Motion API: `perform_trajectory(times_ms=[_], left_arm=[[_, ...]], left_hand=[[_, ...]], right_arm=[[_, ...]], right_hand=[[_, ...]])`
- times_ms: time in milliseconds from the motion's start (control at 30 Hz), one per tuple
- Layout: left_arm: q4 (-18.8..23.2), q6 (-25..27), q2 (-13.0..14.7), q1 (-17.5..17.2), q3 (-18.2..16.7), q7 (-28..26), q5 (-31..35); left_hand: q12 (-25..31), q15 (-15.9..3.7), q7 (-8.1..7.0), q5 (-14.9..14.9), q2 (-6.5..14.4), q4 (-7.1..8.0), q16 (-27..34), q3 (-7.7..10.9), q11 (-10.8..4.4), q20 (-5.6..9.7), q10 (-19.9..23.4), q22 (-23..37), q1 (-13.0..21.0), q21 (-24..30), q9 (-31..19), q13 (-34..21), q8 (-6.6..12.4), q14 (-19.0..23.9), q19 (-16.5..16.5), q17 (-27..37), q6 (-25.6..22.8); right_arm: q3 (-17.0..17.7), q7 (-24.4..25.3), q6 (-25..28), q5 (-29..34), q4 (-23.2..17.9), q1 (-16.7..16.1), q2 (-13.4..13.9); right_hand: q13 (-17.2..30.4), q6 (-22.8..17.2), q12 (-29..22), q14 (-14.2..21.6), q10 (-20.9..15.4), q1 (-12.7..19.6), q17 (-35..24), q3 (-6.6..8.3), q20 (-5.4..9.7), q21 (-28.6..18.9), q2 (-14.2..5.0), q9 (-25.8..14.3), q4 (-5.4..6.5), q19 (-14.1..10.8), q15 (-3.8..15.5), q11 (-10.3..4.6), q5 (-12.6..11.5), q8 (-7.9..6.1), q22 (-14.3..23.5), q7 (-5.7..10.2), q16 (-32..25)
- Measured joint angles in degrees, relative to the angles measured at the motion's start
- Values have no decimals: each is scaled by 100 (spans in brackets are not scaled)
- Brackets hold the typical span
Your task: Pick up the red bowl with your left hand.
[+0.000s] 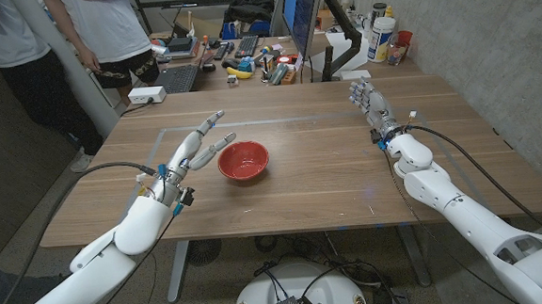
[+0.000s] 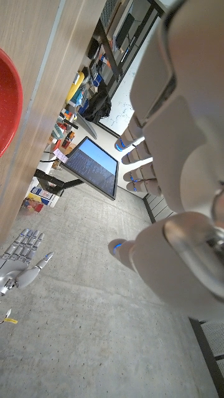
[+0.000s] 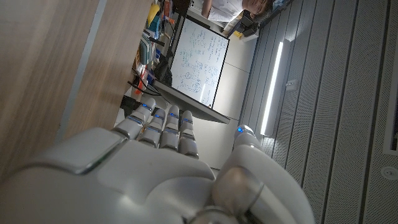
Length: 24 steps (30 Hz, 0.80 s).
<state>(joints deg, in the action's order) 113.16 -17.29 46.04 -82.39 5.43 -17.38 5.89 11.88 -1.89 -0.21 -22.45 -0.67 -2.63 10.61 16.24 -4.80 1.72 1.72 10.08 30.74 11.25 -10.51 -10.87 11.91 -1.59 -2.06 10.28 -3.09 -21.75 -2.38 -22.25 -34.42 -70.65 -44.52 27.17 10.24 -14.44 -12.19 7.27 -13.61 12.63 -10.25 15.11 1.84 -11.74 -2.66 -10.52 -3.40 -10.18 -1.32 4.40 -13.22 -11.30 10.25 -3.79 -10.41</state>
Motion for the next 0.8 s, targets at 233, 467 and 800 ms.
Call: perform_trajectory(times_ms=[233,467,800], left_arm=[[104,109,-9,-31,-30,-96,288],[184,192,-18,-64,-58,-154,460],[289,424,-21,-122,-75,-325,905]], left_hand=[[26,12,-11,22,23,-39,1,-5,-31,0,31,20,23,0,0,-22,0,50,0,0,-51],[26,15,-11,22,15,-49,23,5,-61,0,61,20,74,0,0,-22,0,53,0,-1,-51],[26,5,-2,44,45,-63,23,19,-61,20,61,20,149,22,0,-21,0,105,20,-1,-104]], right_arm=[[-2,-8,-2,2,46,22,-14],[-11,-15,-18,9,81,42,-29],[-56,20,-27,94,132,86,-49]], right_hand=[[0,0,0,0,0,0,0,0,0,0,0,0,0,0,0,0,0,0,0,0,0],[0,0,0,0,0,0,0,0,0,0,0,0,0,0,0,0,0,0,0,0,0],[0,0,0,0,0,-30,0,1,0,0,-30,0,1,0,0,0,0,0,0,0,0]])
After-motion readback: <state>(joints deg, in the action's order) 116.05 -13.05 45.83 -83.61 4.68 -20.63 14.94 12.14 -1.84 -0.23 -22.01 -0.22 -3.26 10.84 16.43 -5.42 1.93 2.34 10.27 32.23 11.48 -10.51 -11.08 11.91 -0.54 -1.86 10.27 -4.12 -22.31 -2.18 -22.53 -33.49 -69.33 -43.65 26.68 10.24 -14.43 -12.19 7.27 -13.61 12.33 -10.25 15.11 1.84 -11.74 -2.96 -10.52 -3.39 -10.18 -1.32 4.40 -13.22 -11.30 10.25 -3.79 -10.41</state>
